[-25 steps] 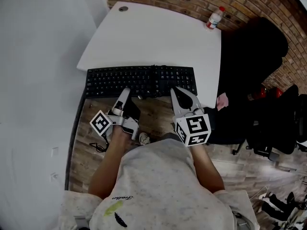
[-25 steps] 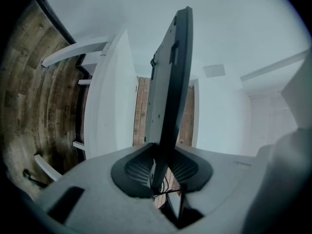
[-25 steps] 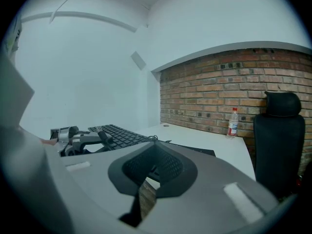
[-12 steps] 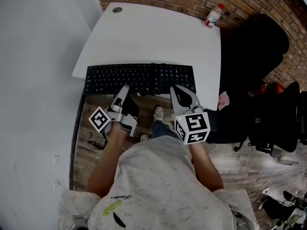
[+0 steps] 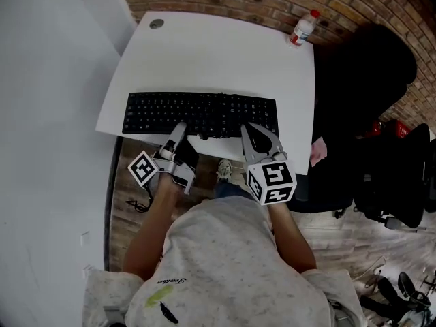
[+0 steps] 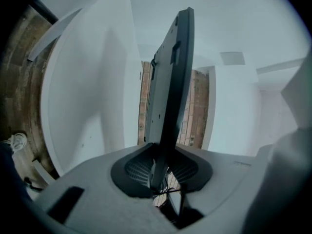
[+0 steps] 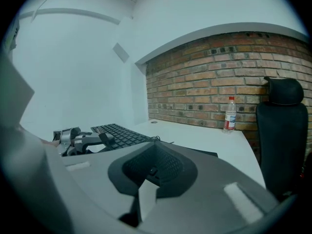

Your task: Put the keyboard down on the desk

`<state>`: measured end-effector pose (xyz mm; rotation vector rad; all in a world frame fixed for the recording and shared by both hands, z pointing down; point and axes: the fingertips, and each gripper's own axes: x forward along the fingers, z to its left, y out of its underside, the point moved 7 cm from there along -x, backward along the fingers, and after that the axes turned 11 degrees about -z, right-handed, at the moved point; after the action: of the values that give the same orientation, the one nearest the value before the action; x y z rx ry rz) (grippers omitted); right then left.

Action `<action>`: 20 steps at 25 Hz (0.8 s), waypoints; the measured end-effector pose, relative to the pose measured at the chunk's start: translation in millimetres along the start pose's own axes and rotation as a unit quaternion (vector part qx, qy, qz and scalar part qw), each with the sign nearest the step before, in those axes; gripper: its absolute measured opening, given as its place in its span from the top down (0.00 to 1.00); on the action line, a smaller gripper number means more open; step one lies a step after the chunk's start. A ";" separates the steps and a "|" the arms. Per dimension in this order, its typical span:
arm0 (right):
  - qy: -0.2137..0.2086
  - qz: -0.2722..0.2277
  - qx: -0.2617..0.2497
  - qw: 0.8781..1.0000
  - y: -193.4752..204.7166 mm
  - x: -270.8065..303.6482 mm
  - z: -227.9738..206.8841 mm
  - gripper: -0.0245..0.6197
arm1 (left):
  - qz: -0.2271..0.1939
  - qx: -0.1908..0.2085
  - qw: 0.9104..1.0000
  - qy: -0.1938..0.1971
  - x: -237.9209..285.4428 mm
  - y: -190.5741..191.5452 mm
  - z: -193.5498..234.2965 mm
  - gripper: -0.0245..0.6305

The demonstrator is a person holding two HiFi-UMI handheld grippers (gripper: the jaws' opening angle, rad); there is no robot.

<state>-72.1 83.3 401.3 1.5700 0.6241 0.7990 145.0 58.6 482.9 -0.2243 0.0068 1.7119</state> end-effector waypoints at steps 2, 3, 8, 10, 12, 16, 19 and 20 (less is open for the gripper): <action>0.000 0.006 0.003 1.000 0.3 12.3 -11.0 0.95 | 0.004 -0.003 1.000 -0.004 16.1 -2.1 6.2 0.85; 0.001 0.008 0.004 1.000 0.3 18.0 -16.8 0.95 | 0.006 -0.005 1.000 -0.006 23.8 -2.9 9.5 0.85; 0.002 0.023 0.007 1.000 1.7 42.7 -46.5 0.95 | 0.010 -0.010 1.000 -0.022 58.7 -7.3 29.7 0.85; 0.004 0.029 0.010 1.000 4.0 50.3 -58.3 0.95 | 0.008 -0.012 0.999 -0.028 70.8 -8.4 36.9 0.85; 0.005 0.035 0.016 0.999 7.1 57.5 -68.9 0.95 | 0.009 -0.013 0.999 -0.035 81.7 -10.1 43.2 0.85; 0.002 0.044 0.024 0.999 11.9 72.8 -86.0 0.95 | 0.016 -0.012 0.999 -0.047 103.2 -12.4 52.8 0.85; -0.004 0.051 0.029 0.998 16.0 82.9 -92.2 0.95 | 0.025 -0.003 0.998 -0.057 114.0 -13.8 58.6 0.85; -0.006 0.053 0.029 0.998 16.8 86.1 -93.6 0.95 | 0.027 0.000 0.998 -0.060 116.9 -14.6 59.9 0.85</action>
<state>-92.9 205.1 435.7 1.6711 0.5647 0.8561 134.8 183.2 525.6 -0.1218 -0.0771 1.7767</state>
